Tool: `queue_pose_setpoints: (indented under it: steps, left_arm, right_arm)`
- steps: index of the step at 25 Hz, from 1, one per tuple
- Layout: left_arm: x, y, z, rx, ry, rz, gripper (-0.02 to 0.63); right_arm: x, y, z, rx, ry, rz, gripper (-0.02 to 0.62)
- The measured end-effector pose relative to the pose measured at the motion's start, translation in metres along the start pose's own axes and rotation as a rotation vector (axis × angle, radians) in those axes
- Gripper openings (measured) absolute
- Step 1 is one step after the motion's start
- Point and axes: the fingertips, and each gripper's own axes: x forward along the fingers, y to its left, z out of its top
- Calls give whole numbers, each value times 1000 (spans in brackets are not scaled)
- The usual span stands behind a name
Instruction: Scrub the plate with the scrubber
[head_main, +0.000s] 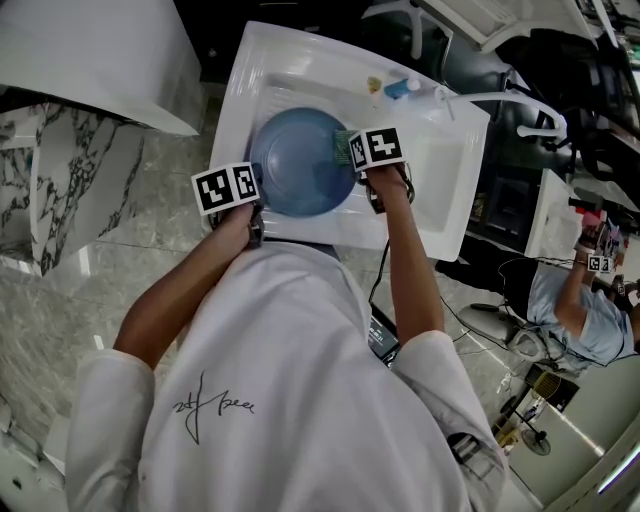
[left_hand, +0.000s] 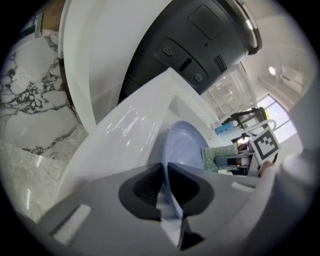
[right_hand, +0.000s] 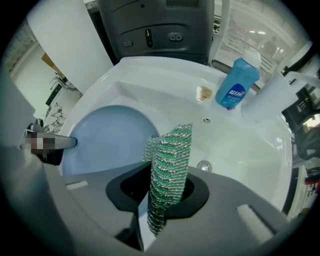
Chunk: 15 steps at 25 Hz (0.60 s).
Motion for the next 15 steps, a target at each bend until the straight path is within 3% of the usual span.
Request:
queue_pose_setpoints:
  steps: [15]
  left_arm:
    - [-1,-3,1,-3,-7,-16,84]
  right_arm:
    - [-8,17,-34,-10,106,71,66]
